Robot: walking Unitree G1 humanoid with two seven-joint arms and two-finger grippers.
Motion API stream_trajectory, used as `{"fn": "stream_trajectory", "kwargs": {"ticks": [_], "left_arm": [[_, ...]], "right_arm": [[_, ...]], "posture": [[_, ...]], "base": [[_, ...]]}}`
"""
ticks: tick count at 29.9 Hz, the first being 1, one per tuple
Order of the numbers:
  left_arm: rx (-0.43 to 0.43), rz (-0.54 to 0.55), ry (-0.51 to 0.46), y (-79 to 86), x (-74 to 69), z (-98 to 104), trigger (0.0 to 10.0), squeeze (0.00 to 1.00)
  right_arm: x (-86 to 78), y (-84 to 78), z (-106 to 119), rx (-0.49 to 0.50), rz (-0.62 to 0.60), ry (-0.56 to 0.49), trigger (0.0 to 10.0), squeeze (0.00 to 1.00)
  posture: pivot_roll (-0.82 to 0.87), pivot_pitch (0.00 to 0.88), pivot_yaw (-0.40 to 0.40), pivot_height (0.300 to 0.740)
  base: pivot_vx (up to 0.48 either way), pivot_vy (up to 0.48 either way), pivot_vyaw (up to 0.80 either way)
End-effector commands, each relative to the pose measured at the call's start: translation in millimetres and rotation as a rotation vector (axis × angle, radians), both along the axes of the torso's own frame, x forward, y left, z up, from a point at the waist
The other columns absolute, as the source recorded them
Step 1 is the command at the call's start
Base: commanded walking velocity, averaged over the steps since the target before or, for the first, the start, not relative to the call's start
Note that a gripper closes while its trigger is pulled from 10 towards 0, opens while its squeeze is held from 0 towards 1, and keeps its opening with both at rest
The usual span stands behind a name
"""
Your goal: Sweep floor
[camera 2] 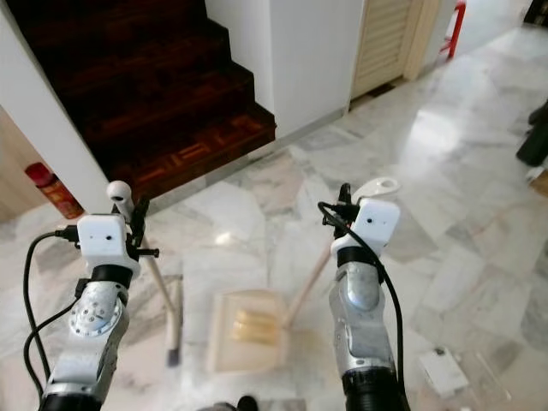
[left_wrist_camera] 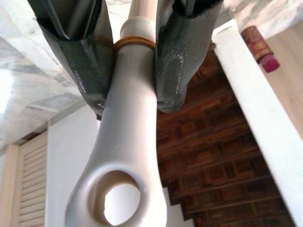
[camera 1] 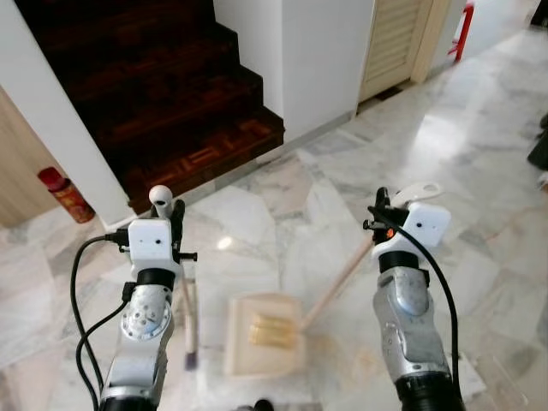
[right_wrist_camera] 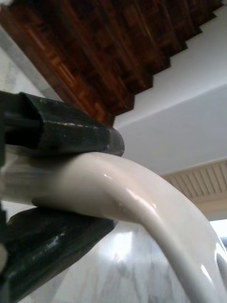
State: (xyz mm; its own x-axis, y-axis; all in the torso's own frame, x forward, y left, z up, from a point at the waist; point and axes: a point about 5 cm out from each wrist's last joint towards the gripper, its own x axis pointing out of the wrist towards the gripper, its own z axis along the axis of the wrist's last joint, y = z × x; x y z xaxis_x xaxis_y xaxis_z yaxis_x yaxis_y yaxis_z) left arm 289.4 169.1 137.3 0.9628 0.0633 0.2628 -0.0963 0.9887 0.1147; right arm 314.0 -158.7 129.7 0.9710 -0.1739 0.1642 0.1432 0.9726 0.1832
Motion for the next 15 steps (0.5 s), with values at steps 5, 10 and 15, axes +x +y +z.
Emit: {"fn": "stream_trajectory", "kwargs": {"ticks": [5,10,15], "left_arm": [[0.007,-0.004,-0.04,1.2,0.5,10.2,10.0,0.0],[0.01,0.003,-0.043,2.9,1.3,12.1,10.0,0.0],[0.012,0.005,-0.043,4.0,1.2,12.4,10.0,0.0]], "right_arm": [[2.0,3.9,12.4,-0.018,0.012,-0.055,10.0,0.0],[3.4,6.6,13.1,-0.009,0.024,-0.056,10.0,0.0],[3.4,8.2,13.5,-0.016,0.024,-0.057,10.0,0.0]], "posture": [[0.07,0.073,0.064,0.74],[0.08,0.078,0.064,0.74],[0.09,0.08,0.067,0.74]], "base": [[0.0,0.244,0.0],[0.0,0.244,0.0],[0.0,0.246,0.0]]}}
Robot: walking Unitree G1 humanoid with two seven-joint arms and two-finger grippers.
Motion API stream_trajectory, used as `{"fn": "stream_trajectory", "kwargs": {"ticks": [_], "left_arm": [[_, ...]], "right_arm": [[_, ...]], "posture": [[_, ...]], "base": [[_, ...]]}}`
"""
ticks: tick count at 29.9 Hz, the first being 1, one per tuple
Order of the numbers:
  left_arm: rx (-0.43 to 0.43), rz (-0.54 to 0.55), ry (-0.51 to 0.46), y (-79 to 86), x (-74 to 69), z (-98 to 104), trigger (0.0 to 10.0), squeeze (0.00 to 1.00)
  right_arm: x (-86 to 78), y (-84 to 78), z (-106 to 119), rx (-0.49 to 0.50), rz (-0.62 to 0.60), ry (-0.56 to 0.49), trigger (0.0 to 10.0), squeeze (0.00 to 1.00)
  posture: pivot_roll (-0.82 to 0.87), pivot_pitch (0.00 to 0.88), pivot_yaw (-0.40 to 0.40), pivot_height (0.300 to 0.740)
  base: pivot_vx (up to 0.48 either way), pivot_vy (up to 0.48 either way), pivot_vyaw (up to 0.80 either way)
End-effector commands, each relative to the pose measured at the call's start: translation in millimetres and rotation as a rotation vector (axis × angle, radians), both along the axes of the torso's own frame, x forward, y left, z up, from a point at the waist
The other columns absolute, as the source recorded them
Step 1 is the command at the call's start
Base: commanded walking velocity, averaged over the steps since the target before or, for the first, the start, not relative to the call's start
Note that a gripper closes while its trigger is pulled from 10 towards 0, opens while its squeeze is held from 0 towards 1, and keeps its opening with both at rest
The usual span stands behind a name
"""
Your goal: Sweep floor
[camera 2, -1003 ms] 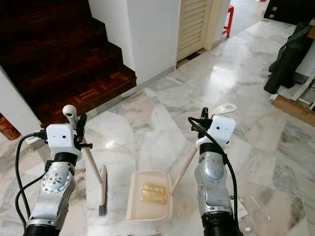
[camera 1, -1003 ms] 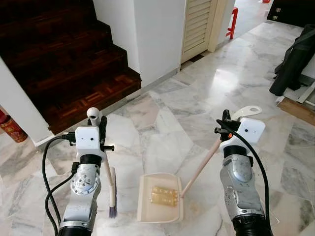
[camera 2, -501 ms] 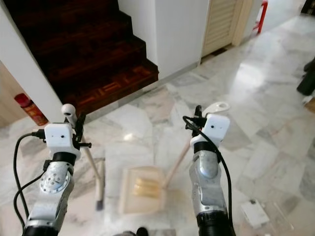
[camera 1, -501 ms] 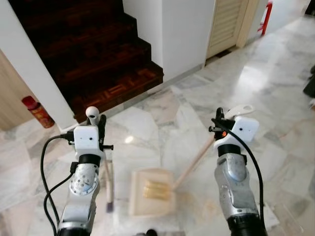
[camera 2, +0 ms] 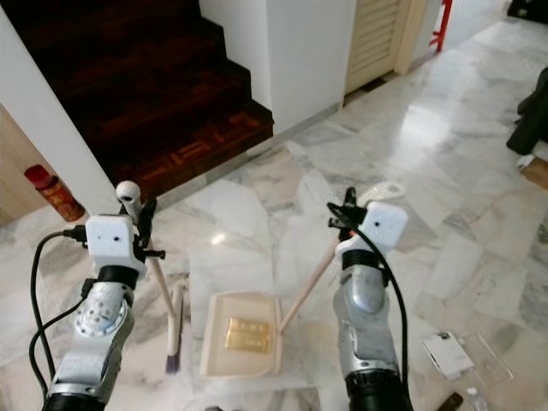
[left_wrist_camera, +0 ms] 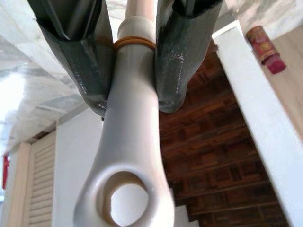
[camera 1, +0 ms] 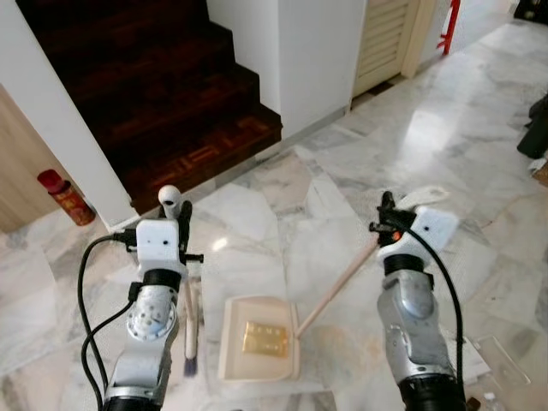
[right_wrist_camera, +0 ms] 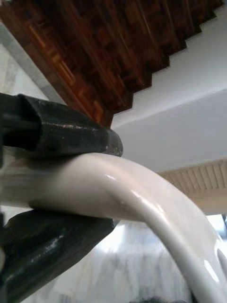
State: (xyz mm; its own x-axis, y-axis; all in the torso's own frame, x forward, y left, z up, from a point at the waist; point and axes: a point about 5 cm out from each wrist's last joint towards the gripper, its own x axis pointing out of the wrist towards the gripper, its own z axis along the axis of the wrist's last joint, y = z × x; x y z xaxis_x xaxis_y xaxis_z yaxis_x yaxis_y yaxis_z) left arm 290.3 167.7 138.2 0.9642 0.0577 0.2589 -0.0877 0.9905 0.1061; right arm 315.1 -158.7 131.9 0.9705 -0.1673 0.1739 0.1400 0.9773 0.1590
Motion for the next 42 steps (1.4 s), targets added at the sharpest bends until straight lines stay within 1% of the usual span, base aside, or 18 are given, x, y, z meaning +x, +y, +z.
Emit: {"fn": "stream_trajectory", "kwargs": {"ticks": [1,7,10,37,42], "left_arm": [[0.02,0.014,-0.047,5.5,0.4,11.8,10.0,0.0],[0.02,0.014,-0.046,4.9,0.5,12.0,10.0,0.0],[0.02,0.01,-0.045,4.4,0.9,11.9,10.0,0.0],[0.013,0.012,-0.041,3.2,1.3,12.7,10.0,0.0],[0.012,0.014,-0.04,3.3,1.1,12.8,10.0,0.0]], "right_arm": [[2.0,7.9,11.3,0.008,0.02,-0.053,10.0,0.0],[1.8,8.8,10.5,0.009,0.024,-0.05,10.0,0.0],[1.8,9.9,9.6,0.027,0.027,-0.048,10.0,0.0],[0.7,12.1,9.5,0.012,0.037,-0.041,10.0,0.0],[0.3,12.3,9.7,0.011,0.036,-0.041,10.0,0.0]], "posture": [[0.09,0.08,0.067,0.74],[0.09,0.081,0.068,0.74],[0.09,0.082,0.069,0.74],[0.08,0.109,0.068,0.74],[0.09,0.113,0.066,0.74]], "base": [[0.0,0.244,0.49],[0.0,0.245,0.74],[0.0,0.244,0.0],[0.0,0.246,0.0],[0.0,0.246,0.67]]}}
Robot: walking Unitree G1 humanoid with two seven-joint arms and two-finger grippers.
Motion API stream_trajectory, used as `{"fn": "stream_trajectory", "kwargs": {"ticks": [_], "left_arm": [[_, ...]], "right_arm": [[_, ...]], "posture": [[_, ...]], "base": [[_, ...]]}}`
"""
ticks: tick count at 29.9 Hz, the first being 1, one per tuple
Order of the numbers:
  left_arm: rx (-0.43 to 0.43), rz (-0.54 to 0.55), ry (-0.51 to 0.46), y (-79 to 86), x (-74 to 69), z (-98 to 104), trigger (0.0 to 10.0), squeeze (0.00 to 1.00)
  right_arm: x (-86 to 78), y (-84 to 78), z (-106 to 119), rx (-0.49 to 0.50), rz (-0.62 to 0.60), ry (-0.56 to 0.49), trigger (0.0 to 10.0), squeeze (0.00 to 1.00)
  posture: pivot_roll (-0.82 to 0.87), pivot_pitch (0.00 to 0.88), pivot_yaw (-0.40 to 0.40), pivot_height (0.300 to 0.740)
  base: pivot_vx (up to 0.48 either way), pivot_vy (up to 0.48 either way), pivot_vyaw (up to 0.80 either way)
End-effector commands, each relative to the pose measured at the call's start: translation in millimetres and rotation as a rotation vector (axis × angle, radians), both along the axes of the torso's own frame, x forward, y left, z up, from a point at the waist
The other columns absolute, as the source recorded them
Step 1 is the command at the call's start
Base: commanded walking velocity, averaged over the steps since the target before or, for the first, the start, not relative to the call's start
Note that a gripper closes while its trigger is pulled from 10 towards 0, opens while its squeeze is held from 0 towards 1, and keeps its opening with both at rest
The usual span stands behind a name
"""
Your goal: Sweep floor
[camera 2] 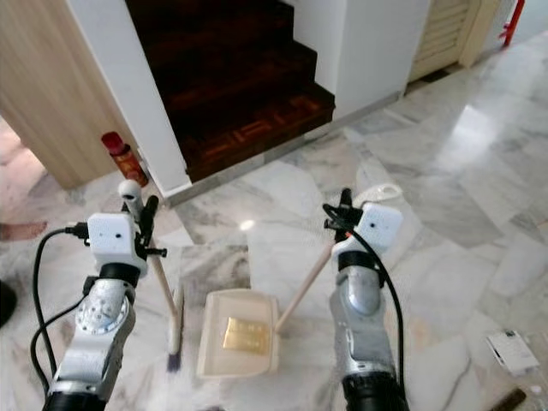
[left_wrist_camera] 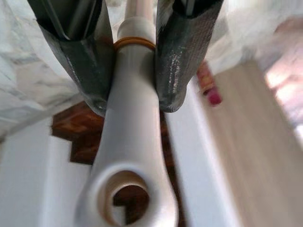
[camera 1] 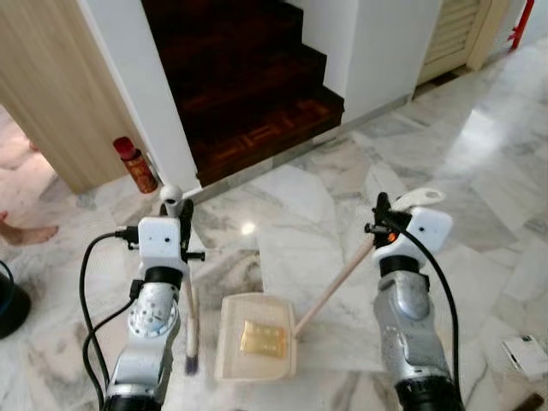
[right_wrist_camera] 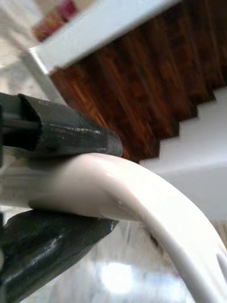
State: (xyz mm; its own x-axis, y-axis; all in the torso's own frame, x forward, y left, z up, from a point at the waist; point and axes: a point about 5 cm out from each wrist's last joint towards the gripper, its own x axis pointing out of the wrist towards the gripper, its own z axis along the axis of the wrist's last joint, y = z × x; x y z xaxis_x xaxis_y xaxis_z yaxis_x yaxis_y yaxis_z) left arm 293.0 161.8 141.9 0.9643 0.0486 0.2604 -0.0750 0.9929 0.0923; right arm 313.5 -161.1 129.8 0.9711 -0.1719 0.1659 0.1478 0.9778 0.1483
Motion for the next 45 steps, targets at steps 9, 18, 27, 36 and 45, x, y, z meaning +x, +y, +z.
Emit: {"fn": "stream_trajectory", "kwargs": {"ticks": [9,18,27,36,45], "left_arm": [[0.025,0.028,-0.036,8.2,-1.9,8.4,10.0,0.0],[0.024,0.023,-0.033,7.3,-2.0,7.2,10.0,0.0],[0.022,0.016,-0.031,6.2,-2.0,6.6,10.0,0.0],[0.023,0.008,-0.03,4.4,-1.7,6.0,10.0,0.0],[0.022,0.01,-0.034,3.9,-1.4,7.1,10.0,0.0]], "right_arm": [[1.8,15.2,11.1,0.031,0.052,-0.049,10.0,0.0],[2.3,17.1,11.4,0.033,0.064,-0.05,10.0,0.0],[2.1,18.8,12.1,0.034,0.076,-0.056,10.0,0.0],[2.2,20.8,11.8,0.042,0.089,-0.056,10.0,0.0],[3.3,19.9,13.7,0.016,0.077,-0.061,10.0,0.0]], "posture": [[0.09,0.104,0.062,0.74],[0.08,0.092,0.061,0.74],[0.08,0.079,0.059,0.74],[0.08,0.067,0.06,0.74],[0.08,0.075,0.058,0.74]], "base": [[0.0,0.245,0.0],[0.0,0.246,0.0],[0.0,0.247,0.0],[0.0,0.247,0.0],[0.0,0.245,0.0]]}}
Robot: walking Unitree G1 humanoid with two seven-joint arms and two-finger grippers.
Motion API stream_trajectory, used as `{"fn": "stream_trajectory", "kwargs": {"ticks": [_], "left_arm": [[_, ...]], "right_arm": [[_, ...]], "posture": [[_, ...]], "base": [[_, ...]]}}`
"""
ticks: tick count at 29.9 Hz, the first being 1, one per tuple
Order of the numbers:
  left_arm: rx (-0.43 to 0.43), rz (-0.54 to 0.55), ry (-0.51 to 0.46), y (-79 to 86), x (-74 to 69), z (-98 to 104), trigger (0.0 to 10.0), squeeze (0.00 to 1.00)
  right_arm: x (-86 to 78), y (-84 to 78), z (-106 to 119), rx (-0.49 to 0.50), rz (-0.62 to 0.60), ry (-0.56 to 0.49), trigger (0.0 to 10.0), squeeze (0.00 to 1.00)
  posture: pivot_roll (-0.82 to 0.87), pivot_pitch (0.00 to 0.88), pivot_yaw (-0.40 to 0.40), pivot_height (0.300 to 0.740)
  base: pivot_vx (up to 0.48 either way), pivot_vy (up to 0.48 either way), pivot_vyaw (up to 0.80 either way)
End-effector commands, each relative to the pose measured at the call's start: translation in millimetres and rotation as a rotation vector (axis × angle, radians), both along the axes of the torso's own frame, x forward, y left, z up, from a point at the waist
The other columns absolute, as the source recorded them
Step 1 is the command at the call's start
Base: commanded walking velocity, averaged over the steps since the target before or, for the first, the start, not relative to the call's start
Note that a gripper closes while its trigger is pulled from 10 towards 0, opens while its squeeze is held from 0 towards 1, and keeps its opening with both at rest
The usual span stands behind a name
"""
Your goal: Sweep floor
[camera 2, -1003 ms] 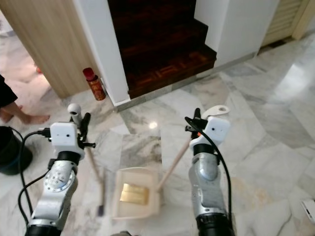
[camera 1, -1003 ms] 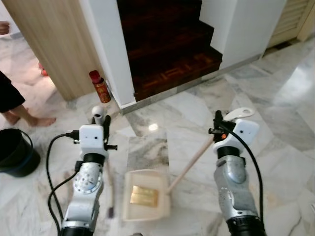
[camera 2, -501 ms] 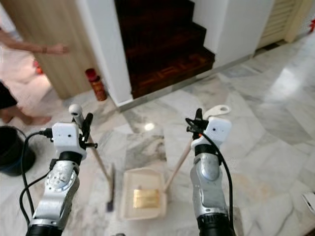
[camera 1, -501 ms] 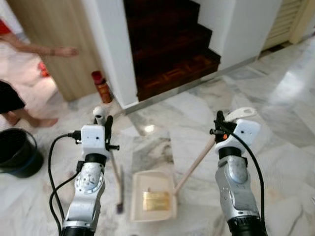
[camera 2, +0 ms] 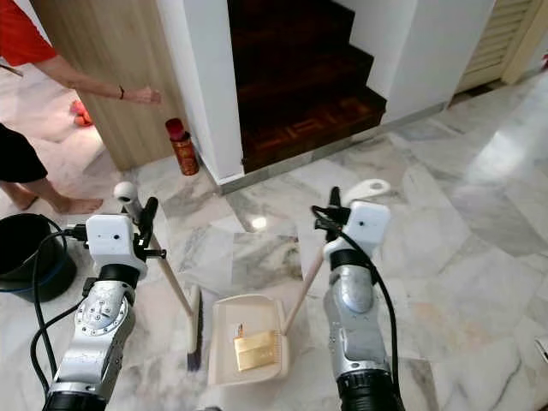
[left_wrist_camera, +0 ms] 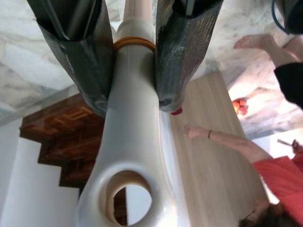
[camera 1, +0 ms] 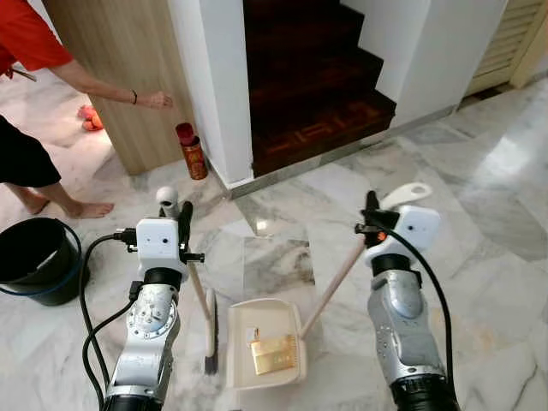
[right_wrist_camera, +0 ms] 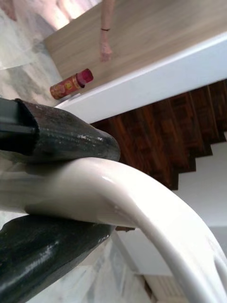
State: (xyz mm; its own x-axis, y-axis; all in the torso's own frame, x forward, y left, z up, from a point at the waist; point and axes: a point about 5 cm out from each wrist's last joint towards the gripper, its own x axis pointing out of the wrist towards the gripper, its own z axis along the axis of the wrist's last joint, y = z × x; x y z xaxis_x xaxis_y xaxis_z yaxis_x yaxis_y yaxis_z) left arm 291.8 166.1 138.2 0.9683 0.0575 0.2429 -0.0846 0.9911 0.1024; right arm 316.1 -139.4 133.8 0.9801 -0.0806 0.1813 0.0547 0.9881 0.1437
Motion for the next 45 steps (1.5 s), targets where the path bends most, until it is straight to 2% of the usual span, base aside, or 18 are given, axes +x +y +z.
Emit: {"fn": "stream_trajectory", "kwargs": {"ticks": [1,6,10,24,39,45], "left_arm": [[0.013,0.0,-0.053,0.0,-0.5,11.0,10.0,0.0],[0.049,0.052,-0.067,11.7,-8.2,12.6,10.0,0.0],[0.163,0.086,-0.115,20.1,-17.4,19.2,10.0,0.0],[0.157,0.118,-0.103,20.5,-18.5,18.2,10.0,0.0],[0.154,0.111,-0.086,17.1,-18.5,16.1,10.0,0.0],[0.154,0.111,-0.084,16.4,-18.7,15.7,10.0,0.0]], "right_arm": [[0.6,-2.2,9.8,0.025,-0.016,-0.046,10.0,0.0],[0.8,-2.6,9.7,0.029,-0.011,-0.046,10.0,0.0],[1.8,-2.6,8.6,0.029,-0.008,-0.039,10.0,0.0],[2.5,-0.2,8.8,0.019,0.002,-0.036,10.0,0.0],[1.9,2.1,8.1,0.02,0.006,-0.031,10.0,0.0],[1.6,2.0,8.0,0.027,0.008,-0.03,10.0,0.0]], "posture": [[0.08,0.077,0.057,0.74],[0.09,0.082,0.052,0.74],[0.1,0.084,0.048,0.74],[0.09,0.089,0.045,0.74],[0.09,0.1,0.048,0.74],[0.09,0.106,0.048,0.74]], "base": [[0.0,0.244,0.8],[0.0,0.247,0.57],[0.0,0.248,0.0],[0.0,0.247,0.0],[0.0,0.247,0.76],[0.0,0.247,0.19]]}}
